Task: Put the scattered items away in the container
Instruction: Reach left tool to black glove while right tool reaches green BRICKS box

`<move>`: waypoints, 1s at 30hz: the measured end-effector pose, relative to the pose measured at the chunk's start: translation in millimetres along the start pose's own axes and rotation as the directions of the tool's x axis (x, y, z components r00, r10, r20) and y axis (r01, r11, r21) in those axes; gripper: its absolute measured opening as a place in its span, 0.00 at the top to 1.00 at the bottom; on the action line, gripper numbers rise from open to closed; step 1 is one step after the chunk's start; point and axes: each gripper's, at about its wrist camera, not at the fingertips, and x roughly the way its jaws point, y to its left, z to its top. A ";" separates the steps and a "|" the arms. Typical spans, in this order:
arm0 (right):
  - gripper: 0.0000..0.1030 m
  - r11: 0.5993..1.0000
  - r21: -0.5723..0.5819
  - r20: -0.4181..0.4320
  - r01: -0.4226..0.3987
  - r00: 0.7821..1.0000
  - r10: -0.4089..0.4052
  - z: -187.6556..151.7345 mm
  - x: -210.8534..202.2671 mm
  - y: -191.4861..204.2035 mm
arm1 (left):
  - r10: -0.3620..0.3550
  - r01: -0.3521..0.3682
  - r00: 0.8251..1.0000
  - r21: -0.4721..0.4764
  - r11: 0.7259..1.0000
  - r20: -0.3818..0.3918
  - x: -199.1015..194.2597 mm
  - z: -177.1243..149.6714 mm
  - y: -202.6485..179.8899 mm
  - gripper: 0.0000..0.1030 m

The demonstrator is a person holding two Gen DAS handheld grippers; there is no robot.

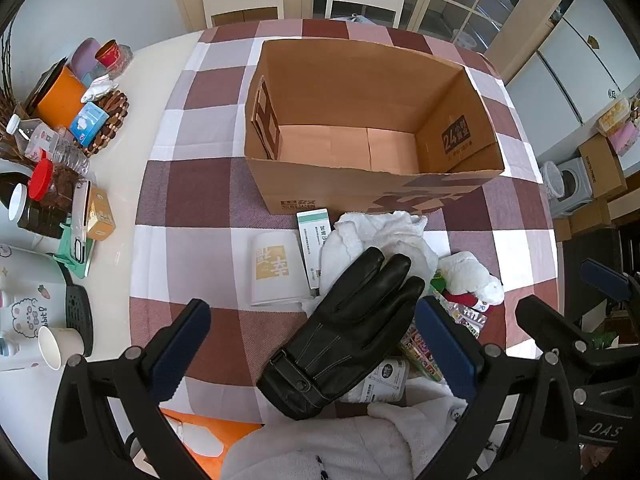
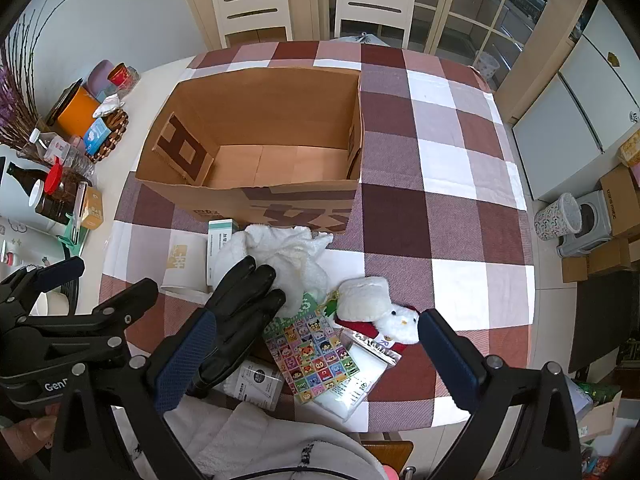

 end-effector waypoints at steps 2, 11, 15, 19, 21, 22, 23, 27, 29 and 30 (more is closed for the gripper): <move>0.00 1.000 -0.003 -0.001 0.000 1.000 0.000 -0.8 0.5 0.1 | 0.000 0.000 1.000 0.001 1.000 0.000 0.5 0.1 -0.5 0.00; 0.00 1.000 -0.020 -0.003 -0.004 1.000 0.004 -2.0 0.4 0.3 | -0.003 0.003 1.000 0.002 1.000 -0.001 0.7 0.4 -0.7 0.00; 0.00 0.999 -0.021 -0.001 -0.024 1.000 0.024 -5.2 -1.5 -0.2 | -0.013 0.013 1.000 0.006 1.000 -0.009 3.5 -3.6 -2.6 0.00; 0.00 0.999 -0.027 -0.004 -0.040 0.999 0.040 -10.2 -1.7 -0.6 | -0.017 0.017 1.000 0.019 1.000 -0.012 7.3 -12.2 -4.3 0.00; 0.00 0.998 -0.019 -0.001 -0.062 0.998 0.062 -14.3 -1.4 -4.8 | -0.014 0.015 1.000 0.021 1.000 -0.013 11.0 -17.7 -1.9 0.00; 0.00 0.997 -0.012 0.003 -0.075 0.997 0.075 -16.0 -1.5 -7.6 | -0.015 0.015 1.000 0.021 1.000 -0.015 13.1 -20.1 -0.1 0.00; 0.00 0.996 -0.008 0.005 -0.088 0.996 0.088 -18.5 -1.1 -10.9 | -0.018 0.018 1.000 0.021 1.000 -0.018 15.9 -22.6 2.1 0.00; 0.00 0.995 0.003 -0.005 -0.099 0.995 0.099 -32.6 7.2 -26.2 | -0.038 0.038 0.999 0.021 0.999 -0.032 31.5 -38.9 12.2 0.00; 0.00 0.995 0.000 -0.013 -0.096 0.995 0.096 -39.4 13.5 -32.4 | -0.048 0.049 0.998 0.027 0.998 -0.047 41.2 -46.7 15.0 0.00; 0.00 0.995 -0.003 -0.023 -0.102 0.994 0.102 -44.4 18.5 -36.2 | -0.061 0.063 0.997 0.031 0.998 -0.056 47.7 -52.1 16.1 0.01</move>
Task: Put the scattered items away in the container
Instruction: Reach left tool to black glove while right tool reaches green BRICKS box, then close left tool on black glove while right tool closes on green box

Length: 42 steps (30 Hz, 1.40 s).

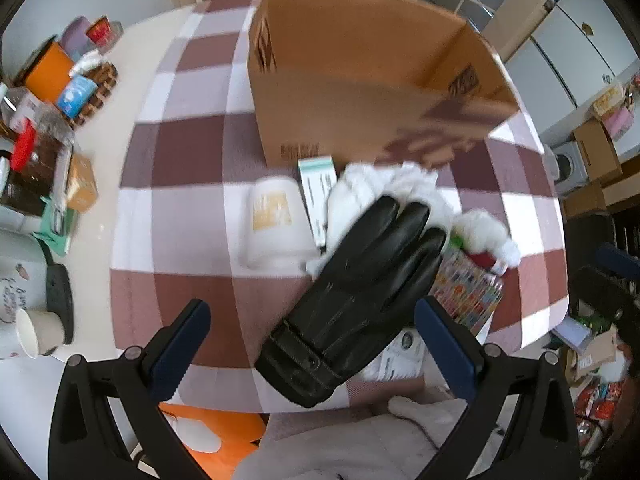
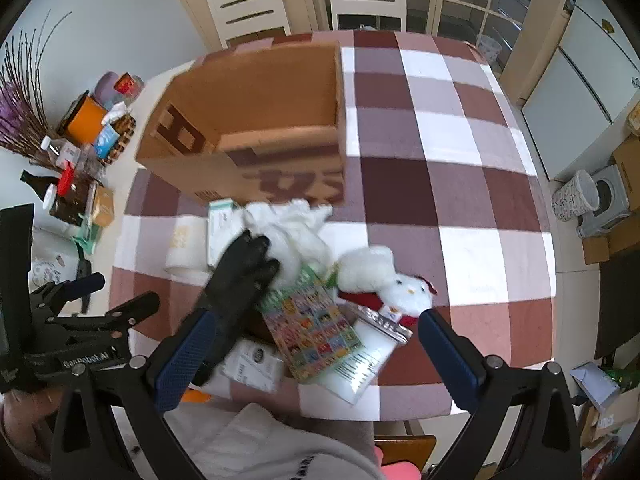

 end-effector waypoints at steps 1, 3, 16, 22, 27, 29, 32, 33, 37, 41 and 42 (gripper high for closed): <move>0.00 1.000 -0.003 -0.011 -0.009 1.000 0.009 -4.6 4.7 -3.7 | -0.014 0.014 1.000 0.005 1.000 -0.005 5.9 -4.7 0.6 0.01; 0.00 1.000 -0.017 -0.030 -0.018 0.999 0.017 -13.4 12.2 -9.4 | -0.038 0.038 0.999 0.023 0.999 -0.019 18.8 -13.9 0.1 0.01; 0.00 0.995 -0.099 -0.108 0.010 0.994 -0.021 -49.3 55.6 -26.1 | -0.025 0.032 0.999 0.192 0.981 -0.039 90.0 -35.6 -33.9 0.10; 0.00 0.977 -0.212 -0.143 -0.001 0.989 -0.030 -60.5 76.3 -11.0 | -0.046 0.051 0.999 0.175 0.983 -0.028 110.6 -30.3 -35.4 0.08; 0.00 0.951 -0.309 -0.156 -0.008 0.987 -0.042 -62.8 91.9 4.6 | -0.076 0.080 0.997 0.161 0.984 -0.028 118.3 -23.1 -33.4 0.07; 0.00 0.936 -0.351 -0.154 0.015 0.985 -0.074 -62.3 98.5 9.9 | -0.083 0.087 0.996 0.152 0.985 -0.031 120.2 -20.4 -32.8 0.07; 0.00 0.924 -0.380 -0.158 0.029 0.983 -0.095 -60.0 109.0 12.3 | -0.064 0.069 0.997 0.141 0.988 -0.041 127.1 -18.3 -31.9 0.07; 0.00 0.923 -0.383 -0.164 0.031 0.981 -0.101 -59.0 113.1 11.8 | -0.065 0.071 0.997 0.134 0.988 -0.044 129.3 -17.2 -31.7 0.07; 0.00 0.920 -0.390 -0.183 0.036 0.976 -0.115 -56.2 126.6 8.6 | -0.062 0.067 0.997 0.117 0.991 -0.049 136.9 -13.7 -31.6 0.03; 0.00 0.924 -0.383 -0.233 -0.010 0.969 -0.086 -55.1 143.0 8.6 | -0.085 0.089 0.995 0.091 0.992 -0.049 144.6 -10.1 -28.2 0.01; 0.00 0.928 -0.372 -0.246 -0.027 0.967 -0.071 -54.4 147.6 9.0 | -0.091 0.095 0.995 0.084 0.992 -0.047 146.3 -9.7 -27.3 0.01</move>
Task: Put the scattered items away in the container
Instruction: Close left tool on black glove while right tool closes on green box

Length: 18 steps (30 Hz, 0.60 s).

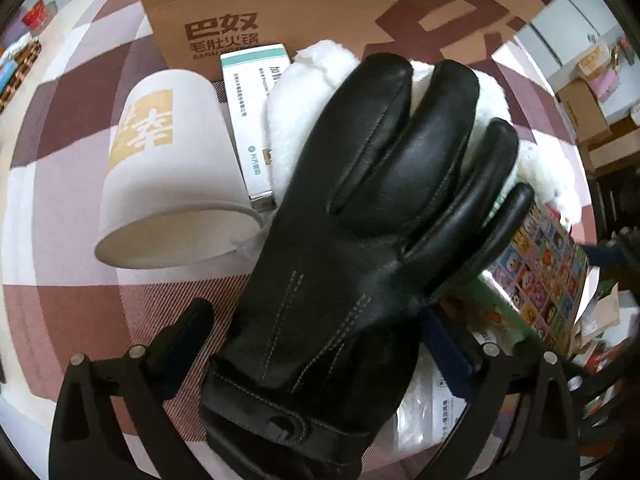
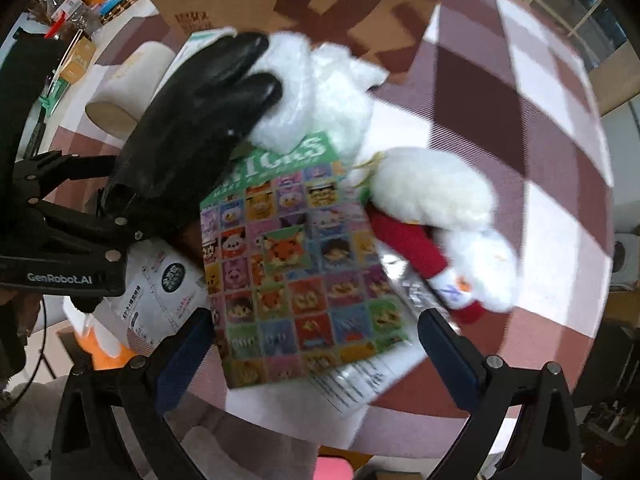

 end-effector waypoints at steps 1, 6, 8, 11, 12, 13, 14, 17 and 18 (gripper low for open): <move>0.00 1.000 0.009 0.000 -0.017 1.000 0.017 1.7 2.6 -0.4 | 0.001 -0.001 1.000 -0.002 1.000 0.000 2.1 0.3 0.3 0.01; 0.01 0.998 0.045 0.003 -0.051 0.999 0.051 7.9 7.7 -4.8 | 0.017 -0.017 1.000 0.019 1.000 0.010 6.2 1.4 -4.6 0.03; 0.10 0.997 0.058 -0.003 -0.046 0.999 0.046 8.8 8.3 -8.3 | 0.021 -0.021 1.000 0.029 0.999 0.014 5.6 1.6 -6.3 0.11; 0.10 0.998 0.053 -0.005 -0.036 0.999 0.036 8.9 6.3 -8.8 | 0.045 -0.047 0.999 0.068 0.997 0.023 4.3 0.3 -13.1 0.26; 0.10 0.998 0.050 -0.003 -0.028 1.000 0.028 8.6 5.1 -8.0 | 0.042 -0.044 0.999 0.072 0.996 0.021 4.2 -0.2 -14.3 0.29; 0.11 0.999 0.047 -0.001 -0.019 1.000 0.019 8.3 3.6 -7.1 | 0.036 -0.037 0.999 0.072 0.997 0.016 3.9 -0.4 -15.3 0.30; 0.11 0.999 0.045 0.002 -0.011 1.000 0.010 7.8 1.4 -6.4 | 0.027 -0.027 1.000 0.069 0.997 0.012 -1.3 -4.0 -9.0 0.33; 0.13 0.999 0.053 0.017 -0.012 1.000 0.011 5.8 -10.4 -5.8 | 0.005 -0.005 1.000 0.064 0.998 0.003 -5.8 -4.0 -10.5 0.41; 0.13 0.998 0.061 0.026 -0.019 1.000 0.017 4.9 -17.2 -6.6 | -0.003 0.003 1.000 0.059 0.998 0.001 -7.8 -4.5 -9.0 0.45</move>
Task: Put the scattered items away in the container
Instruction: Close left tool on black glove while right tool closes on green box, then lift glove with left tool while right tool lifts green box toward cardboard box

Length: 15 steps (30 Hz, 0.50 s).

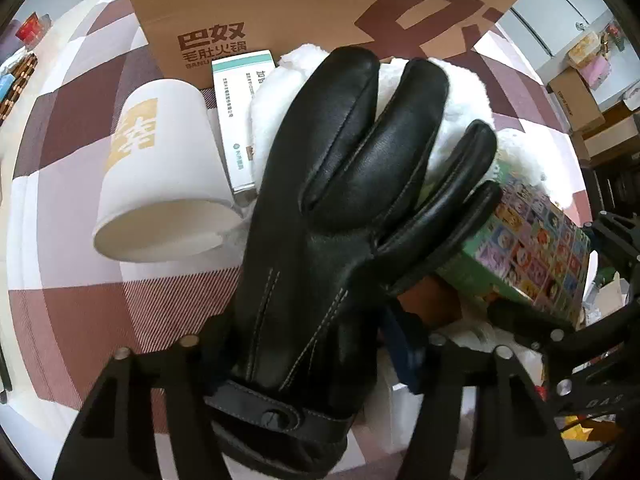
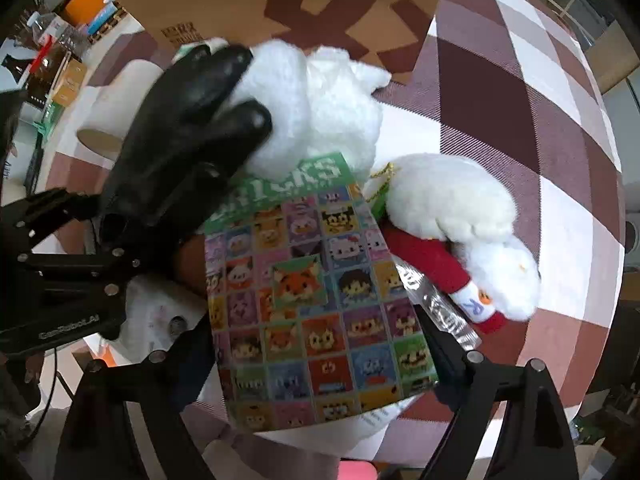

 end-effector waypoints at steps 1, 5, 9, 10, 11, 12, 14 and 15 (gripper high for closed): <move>0.14 1.000 0.008 0.009 -0.009 1.000 0.009 -0.5 -6.2 -1.1 | -0.013 0.013 1.000 -0.010 1.000 -0.002 -2.9 -0.3 2.0 0.48; 0.16 0.995 0.072 0.040 -0.072 0.997 0.069 -0.8 -33.2 -11.5 | -0.067 0.066 0.998 -0.050 0.997 -0.008 -17.2 -2.5 7.3 0.56; 0.18 0.982 0.137 0.063 -0.129 0.991 0.121 -11.3 -49.7 -20.0 | -0.097 0.096 0.995 -0.076 0.992 0.000 -34.4 -13.2 12.7 0.57; 0.18 0.979 0.149 0.064 -0.139 0.989 0.131 -11.5 -51.9 -20.6 | -0.101 0.101 0.995 -0.081 0.992 0.004 -37.8 -13.2 14.0 0.57; 0.18 0.976 0.160 0.065 -0.147 0.988 0.138 -11.4 -52.9 -22.2 | -0.104 0.105 0.995 -0.086 0.991 0.008 -41.2 -13.7 14.6 0.57; 0.18 0.973 0.174 0.068 -0.150 0.988 0.140 -12.1 -55.2 -24.5 | -0.107 0.108 0.994 -0.090 0.990 0.012 -44.1 -14.0 14.6 0.57; 0.18 0.966 0.202 0.075 -0.158 0.986 0.146 -14.1 -57.1 -21.6 | -0.117 0.119 0.993 -0.100 0.988 0.025 -53.3 -5.0 11.2 0.58; 0.18 0.963 0.214 0.082 -0.166 0.985 0.152 -10.4 -56.4 -16.0 | -0.122 0.124 0.992 -0.099 0.987 0.031 -59.9 1.7 7.9 0.59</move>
